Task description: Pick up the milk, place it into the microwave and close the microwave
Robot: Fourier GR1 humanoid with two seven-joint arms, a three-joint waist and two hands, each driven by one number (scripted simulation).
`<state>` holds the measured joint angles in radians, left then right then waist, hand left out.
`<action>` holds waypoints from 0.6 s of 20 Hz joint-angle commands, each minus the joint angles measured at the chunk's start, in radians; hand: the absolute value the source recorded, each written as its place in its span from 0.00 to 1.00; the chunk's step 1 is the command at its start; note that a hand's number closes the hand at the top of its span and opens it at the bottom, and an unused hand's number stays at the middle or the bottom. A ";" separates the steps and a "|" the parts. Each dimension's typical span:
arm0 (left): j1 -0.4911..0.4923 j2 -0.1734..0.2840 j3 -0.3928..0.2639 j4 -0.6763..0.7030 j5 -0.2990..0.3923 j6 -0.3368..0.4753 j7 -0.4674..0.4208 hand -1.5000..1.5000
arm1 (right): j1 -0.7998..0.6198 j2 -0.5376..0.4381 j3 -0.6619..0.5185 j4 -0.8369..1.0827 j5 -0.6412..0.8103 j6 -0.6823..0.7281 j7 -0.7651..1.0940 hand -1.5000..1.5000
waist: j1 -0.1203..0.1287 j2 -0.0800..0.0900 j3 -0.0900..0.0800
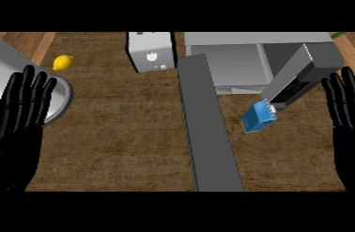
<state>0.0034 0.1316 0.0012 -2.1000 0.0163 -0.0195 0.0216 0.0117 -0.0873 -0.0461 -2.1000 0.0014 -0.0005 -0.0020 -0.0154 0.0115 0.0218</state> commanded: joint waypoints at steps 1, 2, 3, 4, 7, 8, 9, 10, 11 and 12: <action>-0.029 0.000 -0.006 -0.002 -0.015 0.004 0.044 0.00 | -0.030 -0.014 -0.060 0.098 -0.038 0.021 -0.067 0.00 | 0.016 -0.011 -0.021; 0.046 -0.046 -0.059 -0.010 -0.073 0.032 0.000 0.00 | -0.041 -0.021 -0.036 0.035 -0.009 0.006 0.015 0.00 | 0.017 -0.012 -0.022; 0.021 -0.083 -0.093 0.020 -0.105 0.065 -0.004 0.00 | -0.031 -0.008 0.000 -0.002 0.002 0.004 0.045 0.00 | 0.014 -0.012 -0.022; 0.004 -0.072 -0.048 0.068 -0.077 0.055 -0.041 0.00 | -0.021 -0.048 -0.035 -0.028 -0.039 0.048 0.054 0.00 | 0.013 -0.012 -0.022; 0.082 -0.128 -0.081 0.038 0.075 0.175 0.034 0.00 | 0.009 -0.047 -0.001 -0.029 -0.110 0.086 0.166 0.00 | 0.013 -0.014 -0.024; 0.115 -0.129 -0.150 0.025 0.071 0.232 0.004 0.00 | -0.017 -0.053 0.005 -0.006 -0.109 0.090 0.176 0.00 | 0.021 -0.013 -0.024; 0.165 -0.129 -0.147 0.043 0.093 0.220 -0.063 0.00 | 0.007 -0.030 0.019 0.012 -0.093 0.082 0.138 0.00 | 0.022 -0.012 -0.023; 0.198 -0.130 -0.174 0.040 0.090 0.237 -0.096 0.00 | 0.063 -0.036 0.013 -0.044 -0.112 0.103 0.129 0.00 | 0.015 -0.014 -0.023; 0.219 -0.130 -0.160 0.007 0.110 0.202 -0.082 0.00 | -0.037 -0.041 0.004 -0.004 -0.099 0.069 0.192 0.00 | 0.023 -0.013 -0.023; 0.184 -0.131 -0.178 0.043 0.110 0.218 -0.088 0.00 | 0.096 -0.054 -0.022 -0.042 -0.152 0.138 0.120 0.00 | 0.012 -0.013 -0.022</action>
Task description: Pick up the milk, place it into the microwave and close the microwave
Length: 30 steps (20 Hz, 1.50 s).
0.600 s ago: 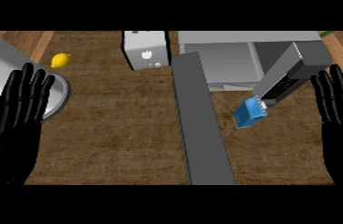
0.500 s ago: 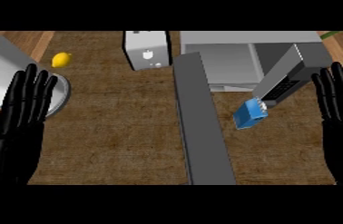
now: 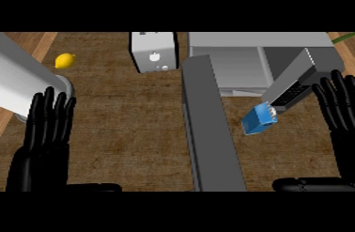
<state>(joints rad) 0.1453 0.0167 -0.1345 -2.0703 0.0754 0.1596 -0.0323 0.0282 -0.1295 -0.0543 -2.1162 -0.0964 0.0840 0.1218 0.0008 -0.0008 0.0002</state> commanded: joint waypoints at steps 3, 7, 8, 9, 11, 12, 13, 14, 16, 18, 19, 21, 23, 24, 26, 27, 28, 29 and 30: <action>0.188 -0.013 -0.045 -0.008 0.083 -0.025 -0.141 0.00 | 0.069 0.032 0.049 -0.025 0.023 0.006 0.031 0.00 | 0.003 -0.001 -0.001; 0.290 -0.016 -0.112 -0.014 0.065 -0.032 -0.219 0.00 | 0.102 0.034 0.009 0.053 0.025 0.034 -0.064 0.00 | 0.003 -0.001 0.000; 0.306 -0.003 -0.121 -0.064 0.052 -0.026 -0.180 0.00 | 0.029 0.027 -0.017 0.144 0.029 0.025 -0.081 0.00 | 0.006 0.000 0.000; 0.321 -0.009 -0.115 0.024 0.067 -0.056 -0.275 0.00 | 0.063 0.032 0.004 0.101 0.021 0.036 -0.056 0.00 | 0.004 0.000 0.000; 0.345 -0.016 -0.151 0.017 0.042 -0.029 -0.303 0.00 | 0.194 0.059 0.031 0.066 0.058 0.048 -0.132 0.00 | 0.000 -0.001 0.000; 0.396 -0.016 -0.212 0.009 0.020 -0.018 -0.346 0.00 | 0.111 0.048 -0.003 0.106 0.005 0.047 -0.087 0.00 | 0.004 -0.001 0.000; 0.351 -0.003 -0.149 -0.005 0.051 -0.030 -0.288 0.00 | 0.122 0.074 0.039 0.157 0.074 0.033 -0.138 0.00 | 0.003 0.000 0.000; 0.345 -0.016 -0.181 0.002 0.034 -0.006 -0.284 0.00 | 0.145 0.081 0.029 0.132 0.041 0.038 -0.131 0.00 | 0.001 0.000 0.000; 0.447 0.045 -0.143 -0.078 0.099 -0.070 -0.311 0.00 | 0.088 0.042 -0.030 0.200 -0.008 0.064 -0.115 0.00 | 0.007 -0.001 0.000; 0.428 0.023 -0.160 -0.038 0.079 -0.055 -0.350 0.00 | 0.160 0.076 0.005 0.215 0.030 0.067 -0.192 0.00 | 0.003 -0.001 0.000; 0.465 0.007 -0.200 -0.019 0.055 -0.048 -0.377 0.00 | 0.136 0.081 -0.001 0.331 0.040 0.079 -0.271 0.00 | 0.007 0.000 0.000; 0.491 0.018 -0.225 -0.026 0.043 -0.051 -0.392 0.00 | 0.018 0.052 -0.068 0.431 0.037 0.053 -0.267 0.00 | 0.010 0.001 0.000; 0.409 0.001 -0.187 0.058 0.055 -0.040 -0.406 0.00 | -0.002 0.061 -0.082 0.468 0.049 0.030 -0.309 0.00 | 0.005 0.001 0.000; 0.501 0.017 -0.232 -0.008 0.046 -0.046 -0.410 0.00 | 0.062 0.124 -0.007 0.469 0.145 -0.031 -0.348 0.00 | 0.007 0.000 0.000; 0.421 0.009 -0.191 0.064 0.057 -0.049 -0.439 0.00 | 0.014 0.074 -0.088 0.590 0.093 0.008 -0.415 0.00 | 0.005 0.001 0.000; 0.490 0.017 -0.227 0.014 0.050 -0.048 -0.447 0.00 | 0.052 0.119 -0.056 0.603 0.140 -0.034 -0.475 0.00 | 0.007 0.001 0.000; 0.558 0.022 -0.234 0.047 0.063 -0.077 -0.542 0.00 | -0.014 0.097 -0.100 0.671 0.119 -0.041 -0.460 0.00 | 0.014 0.000 0.000; 0.505 0.013 -0.260 0.001 0.027 -0.027 -0.438 0.00 | -0.012 0.065 -0.125 0.692 0.108 -0.023 -0.473 0.00 | 0.007 0.001 0.000; 0.493 -0.002 -0.259 0.063 0.024 -0.028 -0.497 0.00 | -0.050 0.096 -0.113 0.740 0.129 -0.064 -0.486 0.00 | 0.008 0.001 0.000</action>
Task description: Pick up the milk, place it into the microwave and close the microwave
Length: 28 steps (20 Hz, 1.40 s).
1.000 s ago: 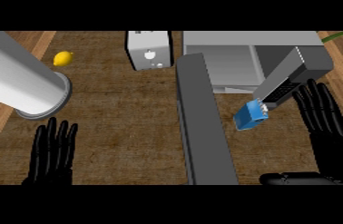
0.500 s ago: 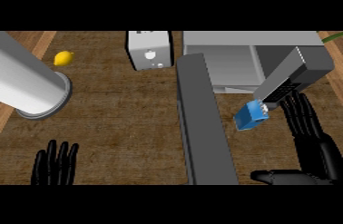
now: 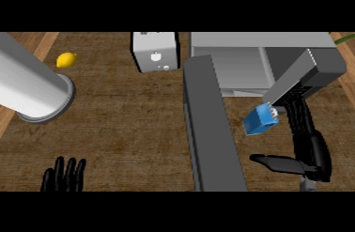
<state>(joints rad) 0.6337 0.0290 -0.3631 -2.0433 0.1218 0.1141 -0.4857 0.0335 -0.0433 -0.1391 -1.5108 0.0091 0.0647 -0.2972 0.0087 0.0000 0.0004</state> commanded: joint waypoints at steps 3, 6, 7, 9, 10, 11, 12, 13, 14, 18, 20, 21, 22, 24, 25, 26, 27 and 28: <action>-0.054 -0.006 -0.003 0.017 -0.017 0.035 0.011 0.00 | -0.119 0.013 -0.027 0.275 0.070 -0.081 -0.143 0.00 | 0.000 0.002 0.000; 0.064 0.046 -0.010 -0.011 0.014 0.007 -0.053 0.00 | -0.120 -0.053 -0.092 0.346 0.019 -0.034 -0.200 0.00 | 0.000 0.000 0.000; 0.021 0.033 -0.004 0.000 0.017 0.019 -0.041 0.00 | -0.070 -0.020 -0.060 0.365 0.042 -0.039 -0.263 0.00 | -0.002 0.000 0.000; 0.091 0.055 -0.013 0.020 0.054 -0.032 -0.116 0.00 | -0.167 -0.075 -0.122 0.504 0.014 -0.018 -0.310 0.00 | 0.004 0.001 0.000; 0.086 0.045 -0.051 -0.017 0.017 0.010 -0.078 0.00 | -0.163 -0.065 -0.093 0.490 0.042 -0.036 -0.319 0.00 | 0.001 0.000 0.000; 0.052 0.084 0.039 -0.055 0.090 -0.014 -0.025 0.00 | -0.173 -0.072 -0.111 0.535 0.022 -0.019 -0.350 0.00 | 0.000 0.001 0.000; 0.015 0.068 0.034 0.035 0.064 -0.018 -0.070 0.00 | -0.197 -0.067 -0.101 0.607 0.056 -0.042 -0.403 0.00 | 0.001 0.001 0.000; 0.050 0.081 0.022 0.033 0.078 -0.032 -0.095 0.00 | -0.193 -0.080 -0.102 0.571 0.034 -0.026 -0.354 0.00 | -0.001 0.000 0.000; 0.119 0.074 -0.030 0.003 0.040 -0.018 -0.127 0.00 | -0.216 -0.074 -0.112 0.663 0.047 -0.038 -0.440 0.00 | 0.005 0.001 0.000; 0.116 0.080 -0.043 -0.044 0.051 0.011 -0.081 0.00 | -0.240 -0.086 -0.125 0.785 0.051 -0.037 -0.535 0.00 | 0.002 0.001 0.000; 0.008 0.054 0.001 0.080 0.054 0.009 -0.126 0.00 | -0.305 -0.116 -0.139 0.895 0.057 -0.030 -0.574 0.00 | 0.003 0.002 0.000; 0.122 0.120 -0.019 -0.016 0.073 -0.026 -0.121 0.00 | -0.318 -0.107 -0.137 0.821 0.040 -0.052 -0.504 0.00 | 0.003 0.000 0.000; 0.055 0.069 -0.026 0.030 0.054 0.026 -0.102 0.00 | -0.329 -0.123 -0.142 0.903 0.051 -0.047 -0.572 0.00 | 0.002 0.001 0.000; 0.077 0.120 0.032 0.019 0.119 -0.039 -0.141 0.00 | -0.344 -0.139 -0.154 0.964 0.045 -0.019 -0.636 0.00 | 0.004 0.002 0.000; 0.060 0.078 -0.030 0.038 0.070 0.009 -0.113 0.00 | -0.320 -0.135 -0.134 0.970 0.065 -0.024 -0.655 0.00 | 0.002 0.001 0.000; 0.092 0.096 -0.045 0.001 0.063 0.009 -0.115 0.00 | -0.361 -0.120 -0.135 0.981 0.057 -0.038 -0.636 0.00 | 0.003 0.001 0.000; 0.055 0.099 -0.007 -0.014 0.084 0.019 -0.080 0.00 | -0.384 -0.140 -0.151 1.040 0.048 -0.010 -0.673 0.00 | 0.004 0.002 0.001; 0.106 0.094 -0.051 0.019 0.063 0.007 -0.153 0.00 | -0.395 -0.139 -0.140 1.041 0.064 -0.034 -0.670 0.00 | 0.006 0.001 0.000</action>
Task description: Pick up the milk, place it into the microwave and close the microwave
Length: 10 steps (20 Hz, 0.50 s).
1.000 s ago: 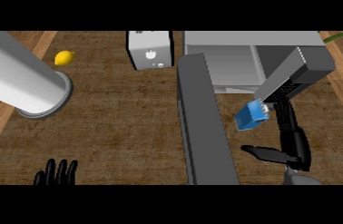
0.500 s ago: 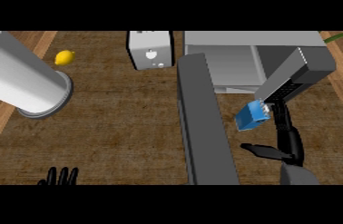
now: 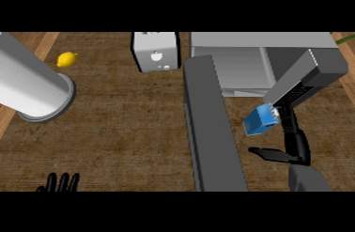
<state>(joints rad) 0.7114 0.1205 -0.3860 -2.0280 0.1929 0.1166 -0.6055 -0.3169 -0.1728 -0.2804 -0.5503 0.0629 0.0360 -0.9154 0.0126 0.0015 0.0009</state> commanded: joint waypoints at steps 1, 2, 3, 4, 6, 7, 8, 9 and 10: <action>0.028 0.043 0.009 -0.067 0.025 -0.001 0.036 0.00 | -0.022 0.007 0.016 0.034 0.005 0.003 -0.040 0.00 | -0.002 -0.001 0.000; 0.029 0.024 -0.005 -0.016 0.018 0.000 -0.009 0.00 | -0.028 0.030 0.030 0.005 0.005 -0.004 -0.013 0.00 | -0.003 -0.002 -0.001; 0.034 0.060 0.042 -0.027 0.058 -0.038 -0.010 0.00 | -0.072 0.038 0.004 0.106 0.000 -0.014 -0.078 0.00 | 0.004 0.001 0.000; 0.022 0.008 -0.014 0.021 0.021 -0.003 -0.037 0.00 | -0.068 0.018 0.013 0.092 0.002 0.013 -0.073 0.00 | 0.001 0.000 0.000; 0.066 0.011 -0.071 -0.030 -0.028 0.029 -0.032 0.00 | -0.112 0.023 0.011 0.134 0.010 -0.017 -0.074 0.00 | 0.005 0.001 0.000; 0.063 0.027 -0.045 -0.031 -0.008 0.021 -0.046 0.00 | -0.101 0.000 0.007 0.117 -0.009 0.028 -0.042 0.00 | 0.001 -0.001 0.000; 0.056 0.019 -0.050 0.020 -0.014 0.013 -0.088 0.00 | -0.112 0.034 0.007 0.143 -0.005 -0.015 -0.053 0.00 | 0.003 0.000 0.000; -0.028 0.026 0.011 -0.006 0.022 0.027 0.014 0.00 | -0.094 0.061 0.017 0.103 -0.015 0.002 -0.034 0.00 | -0.004 0.000 0.000; 0.031 0.053 0.013 -0.032 0.047 0.003 -0.017 0.00 | -0.084 -0.015 -0.006 0.129 -0.032 0.061 -0.061 0.00 | -0.001 0.000 0.000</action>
<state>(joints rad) 0.7394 0.1468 -0.4017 -2.0402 0.2040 0.1284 -0.6308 -0.3754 -0.1516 -0.2735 -0.4531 0.0520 0.0445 -0.9798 0.0054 -0.0014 -0.0010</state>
